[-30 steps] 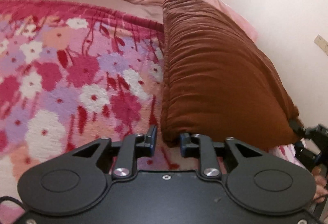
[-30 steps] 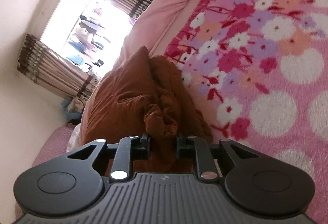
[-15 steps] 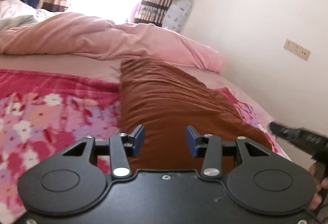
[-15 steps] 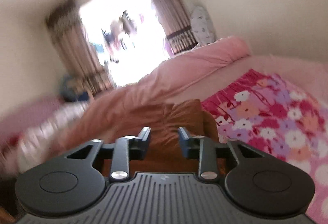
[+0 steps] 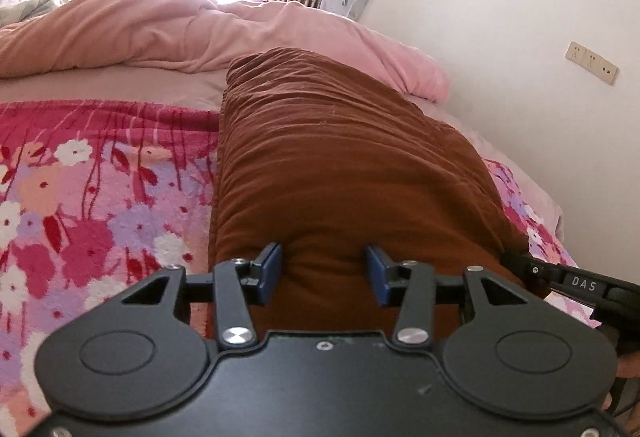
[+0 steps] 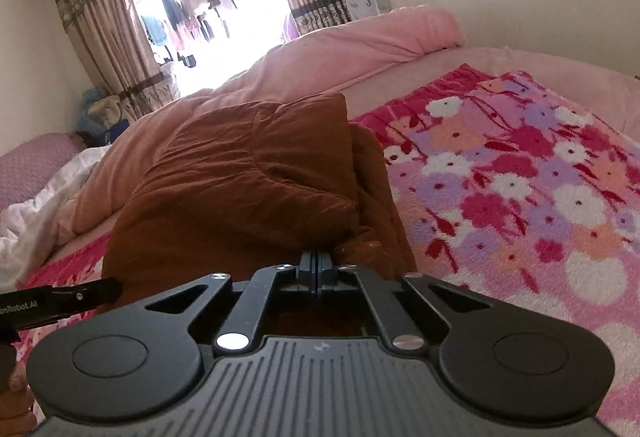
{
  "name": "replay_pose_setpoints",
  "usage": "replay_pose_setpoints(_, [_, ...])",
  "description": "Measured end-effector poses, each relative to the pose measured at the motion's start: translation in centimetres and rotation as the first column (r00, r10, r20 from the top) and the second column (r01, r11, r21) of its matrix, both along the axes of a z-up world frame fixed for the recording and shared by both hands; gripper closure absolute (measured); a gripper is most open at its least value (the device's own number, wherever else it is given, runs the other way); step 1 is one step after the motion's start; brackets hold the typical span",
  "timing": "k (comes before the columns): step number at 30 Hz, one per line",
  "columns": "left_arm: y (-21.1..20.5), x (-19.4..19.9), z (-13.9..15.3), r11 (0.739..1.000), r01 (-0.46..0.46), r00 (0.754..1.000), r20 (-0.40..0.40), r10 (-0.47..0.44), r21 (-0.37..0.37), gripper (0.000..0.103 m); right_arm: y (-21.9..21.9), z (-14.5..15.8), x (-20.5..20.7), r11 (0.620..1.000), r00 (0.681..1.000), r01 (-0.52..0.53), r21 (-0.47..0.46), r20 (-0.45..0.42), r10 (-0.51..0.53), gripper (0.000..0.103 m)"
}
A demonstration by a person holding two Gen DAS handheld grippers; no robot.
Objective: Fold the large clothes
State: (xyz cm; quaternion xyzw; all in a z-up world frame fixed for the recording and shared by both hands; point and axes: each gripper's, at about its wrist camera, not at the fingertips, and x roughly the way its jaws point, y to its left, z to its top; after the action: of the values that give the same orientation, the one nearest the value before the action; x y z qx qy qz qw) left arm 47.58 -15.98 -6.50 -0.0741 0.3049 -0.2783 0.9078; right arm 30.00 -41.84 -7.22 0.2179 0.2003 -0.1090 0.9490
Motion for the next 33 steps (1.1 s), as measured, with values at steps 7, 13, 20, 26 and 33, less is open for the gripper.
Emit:
replay_pose_setpoints(7, [0.1,-2.2,3.8,1.000,0.011,0.996,0.094,-0.011,0.002,0.059,1.0,3.8,-1.9,1.000,0.998,0.007,-0.019,0.068,-0.006,0.087])
replay_pose_setpoints(13, [-0.8,-4.0,4.9,0.999,0.054,0.990,0.127,-0.054,0.006,0.057,3.1,6.0,-3.1,0.995,0.995,-0.032,-0.091,0.091,0.040,0.087])
replay_pose_setpoints(20, [-1.8,-2.8,1.2,0.997,0.057,0.998,0.033,-0.058,0.050,0.057,2.2,3.0,-2.1,0.997,1.000,0.007,-0.076,0.003,-0.006,0.088])
replay_pose_setpoints(26, [-1.7,-2.2,0.6,0.996,0.075,0.997,0.021,-0.076,0.053,0.054,1.2,0.8,-1.6,1.000,0.999,0.008,-0.029,-0.037,-0.009,0.098])
replay_pose_setpoints(33, [-1.8,-0.5,5.2,0.998,0.053,0.992,0.108,-0.058,0.044,0.044,1.6,5.7,-1.3,0.997,0.999,-0.001,-0.081,0.051,0.005,0.089])
